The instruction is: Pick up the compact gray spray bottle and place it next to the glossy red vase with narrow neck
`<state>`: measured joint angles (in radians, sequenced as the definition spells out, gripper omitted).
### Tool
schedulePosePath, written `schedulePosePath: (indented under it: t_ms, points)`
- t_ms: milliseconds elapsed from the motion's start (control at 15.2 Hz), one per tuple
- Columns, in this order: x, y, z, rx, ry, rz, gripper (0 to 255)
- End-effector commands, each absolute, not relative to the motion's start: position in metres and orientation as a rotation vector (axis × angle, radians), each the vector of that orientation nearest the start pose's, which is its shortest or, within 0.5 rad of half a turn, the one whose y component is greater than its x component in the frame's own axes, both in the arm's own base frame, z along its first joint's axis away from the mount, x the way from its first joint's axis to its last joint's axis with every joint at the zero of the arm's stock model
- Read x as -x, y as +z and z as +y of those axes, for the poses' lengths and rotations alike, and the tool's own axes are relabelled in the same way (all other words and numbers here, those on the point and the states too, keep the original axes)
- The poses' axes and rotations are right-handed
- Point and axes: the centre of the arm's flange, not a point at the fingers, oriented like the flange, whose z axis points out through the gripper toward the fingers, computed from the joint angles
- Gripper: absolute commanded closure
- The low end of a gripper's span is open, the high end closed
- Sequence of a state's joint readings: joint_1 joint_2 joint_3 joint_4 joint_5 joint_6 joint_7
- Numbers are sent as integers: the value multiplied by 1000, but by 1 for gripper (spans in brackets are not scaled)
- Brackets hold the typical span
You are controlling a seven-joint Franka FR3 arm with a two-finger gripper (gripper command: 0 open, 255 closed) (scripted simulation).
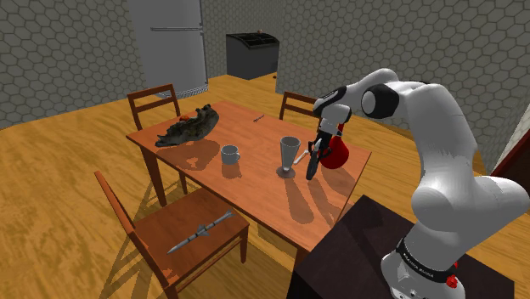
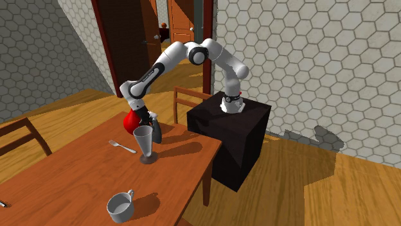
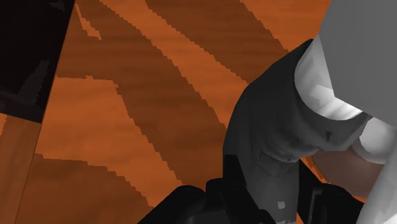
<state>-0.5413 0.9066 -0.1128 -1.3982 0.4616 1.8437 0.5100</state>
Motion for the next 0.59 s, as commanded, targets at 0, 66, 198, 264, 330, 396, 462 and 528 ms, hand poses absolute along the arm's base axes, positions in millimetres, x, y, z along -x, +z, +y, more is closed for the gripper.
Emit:
schedulePosePath:
  t_ms: [0,66,198,264,330,396,462,528]
  points:
    - [-565,138,-374,2121,590,1733,255]
    - [-565,138,-374,2121,590,1733,0]
    - [-565,138,-374,2121,590,1733,0]
    - [-565,138,-374,2121,590,1733,0]
    - [-565,138,-374,2121,590,1733,0]
    - [-565,138,-374,2121,590,1733,0]
    - [-567,149,-380,2121,590,1733,0]
    - [-568,160,-387,2121,590,1733,0]
